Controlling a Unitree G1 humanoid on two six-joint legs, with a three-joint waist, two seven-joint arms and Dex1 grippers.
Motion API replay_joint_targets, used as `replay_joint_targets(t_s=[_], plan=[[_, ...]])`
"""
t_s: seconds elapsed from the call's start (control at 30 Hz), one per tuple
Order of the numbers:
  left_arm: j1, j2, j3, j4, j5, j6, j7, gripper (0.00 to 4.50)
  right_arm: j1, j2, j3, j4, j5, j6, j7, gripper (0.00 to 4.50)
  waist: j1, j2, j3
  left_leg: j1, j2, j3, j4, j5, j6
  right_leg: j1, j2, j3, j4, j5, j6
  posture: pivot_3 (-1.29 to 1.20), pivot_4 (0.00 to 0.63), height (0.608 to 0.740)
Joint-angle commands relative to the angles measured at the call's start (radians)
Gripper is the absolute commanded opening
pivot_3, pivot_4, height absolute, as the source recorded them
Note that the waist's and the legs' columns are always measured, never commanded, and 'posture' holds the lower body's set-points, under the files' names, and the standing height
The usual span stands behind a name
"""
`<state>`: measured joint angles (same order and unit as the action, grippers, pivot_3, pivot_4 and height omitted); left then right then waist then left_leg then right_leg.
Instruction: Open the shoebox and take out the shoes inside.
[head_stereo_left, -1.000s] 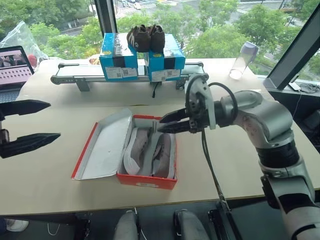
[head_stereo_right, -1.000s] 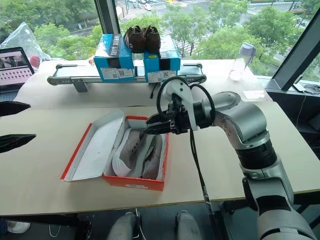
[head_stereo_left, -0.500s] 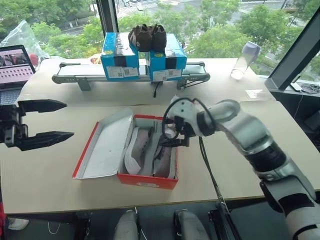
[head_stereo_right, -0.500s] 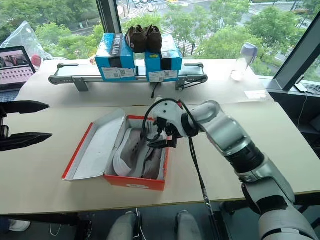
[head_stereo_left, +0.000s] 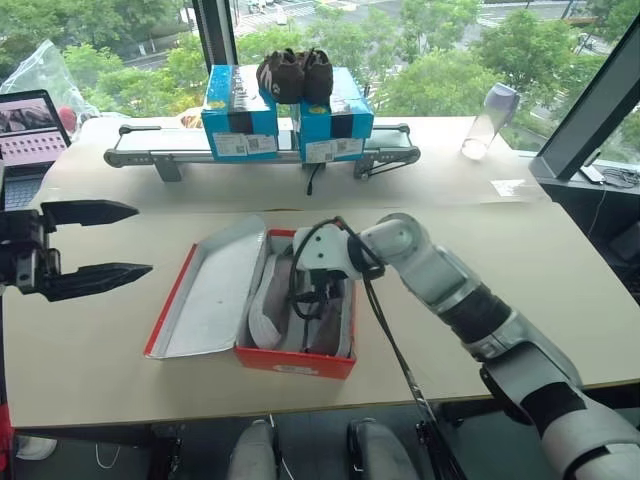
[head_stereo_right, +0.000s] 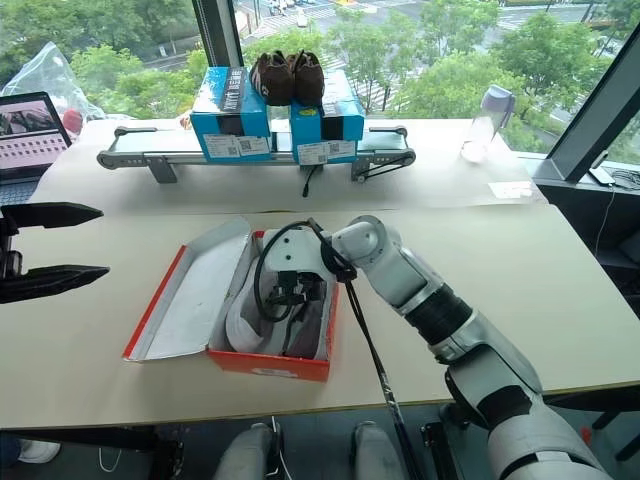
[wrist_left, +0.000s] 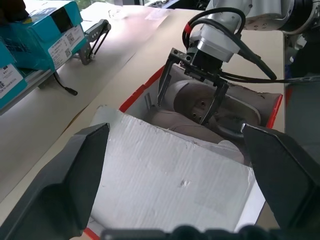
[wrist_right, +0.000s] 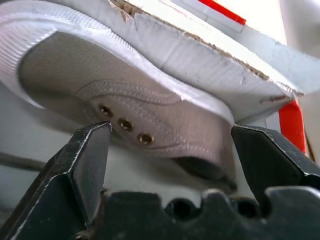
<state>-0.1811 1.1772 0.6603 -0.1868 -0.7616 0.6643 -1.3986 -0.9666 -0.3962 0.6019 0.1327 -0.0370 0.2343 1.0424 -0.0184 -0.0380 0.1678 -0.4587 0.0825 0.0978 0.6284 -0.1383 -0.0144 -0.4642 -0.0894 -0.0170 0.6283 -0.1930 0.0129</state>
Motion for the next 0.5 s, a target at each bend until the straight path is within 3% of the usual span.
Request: replay_joint_targets(t_s=[0.03, 0.07, 0.17, 0.3, 0.33, 0.5], plan=[[0.019, 0.017, 0.076, -0.053, -0.03, 0.03, 0.013, 4.5, -0.018, 0.051, -0.006, 0.038, -0.036, -0.092, -0.008, 4.46, -0.003, 0.0, 0.0, 0.0, 0.0, 0.0, 0.0, 0.0, 0.0, 0.0, 0.0, 0.0, 0.0, 0.0, 0.0, 0.0, 0.15, 0.74], [0.027, 0.015, 0.083, -0.061, -0.033, 0.036, 0.016, 4.5, -0.015, 0.063, -0.007, 0.051, -0.042, -0.106, -0.007, 4.46, -0.004, 0.0, 0.0, 0.0, 0.001, 0.0, 0.0, 0.0, 0.0, 0.0, 0.001, 0.0, 0.0, 0.0, 0.0, 0.0, 0.15, 0.74], [0.041, 0.013, 0.093, -0.075, -0.04, 0.049, 0.024, 4.5, -0.009, 0.087, -0.013, 0.082, -0.056, -0.133, -0.005, 3.73, -0.003, 0.0, 0.0, 0.001, 0.001, 0.0, 0.0, 0.001, -0.001, 0.0, 0.001, 0.0, 0.001, 0.0, 0.0, 0.0, 0.15, 0.74], [0.045, 0.015, 0.093, -0.082, -0.05, 0.057, 0.029, 4.5, 0.002, 0.096, -0.026, 0.095, -0.06, -0.133, 0.009, 2.5, -0.003, 0.0, 0.0, 0.001, 0.001, 0.0, 0.0, 0.001, -0.002, 0.0, 0.001, 0.0, 0.001, 0.0, 0.0, 0.0, 0.15, 0.74], [0.046, 0.016, 0.093, -0.085, -0.054, 0.06, 0.026, 4.5, 0.004, 0.096, -0.03, 0.095, -0.06, -0.132, 0.009, 2.0, -0.003, 0.0, 0.0, 0.001, 0.001, 0.0, 0.0, 0.001, -0.002, 0.0, 0.001, 0.0, 0.001, 0.0, 0.0, 0.0, 0.15, 0.74], [0.043, 0.018, 0.084, -0.087, -0.063, 0.069, 0.017, 4.5, 0.015, 0.097, -0.053, 0.078, -0.053, -0.111, 0.009, 0.32, -0.003, 0.0, 0.0, 0.001, 0.001, 0.0, 0.0, 0.001, -0.002, 0.0, 0.001, 0.0, 0.001, 0.0, 0.0, 0.0, 0.15, 0.74]])
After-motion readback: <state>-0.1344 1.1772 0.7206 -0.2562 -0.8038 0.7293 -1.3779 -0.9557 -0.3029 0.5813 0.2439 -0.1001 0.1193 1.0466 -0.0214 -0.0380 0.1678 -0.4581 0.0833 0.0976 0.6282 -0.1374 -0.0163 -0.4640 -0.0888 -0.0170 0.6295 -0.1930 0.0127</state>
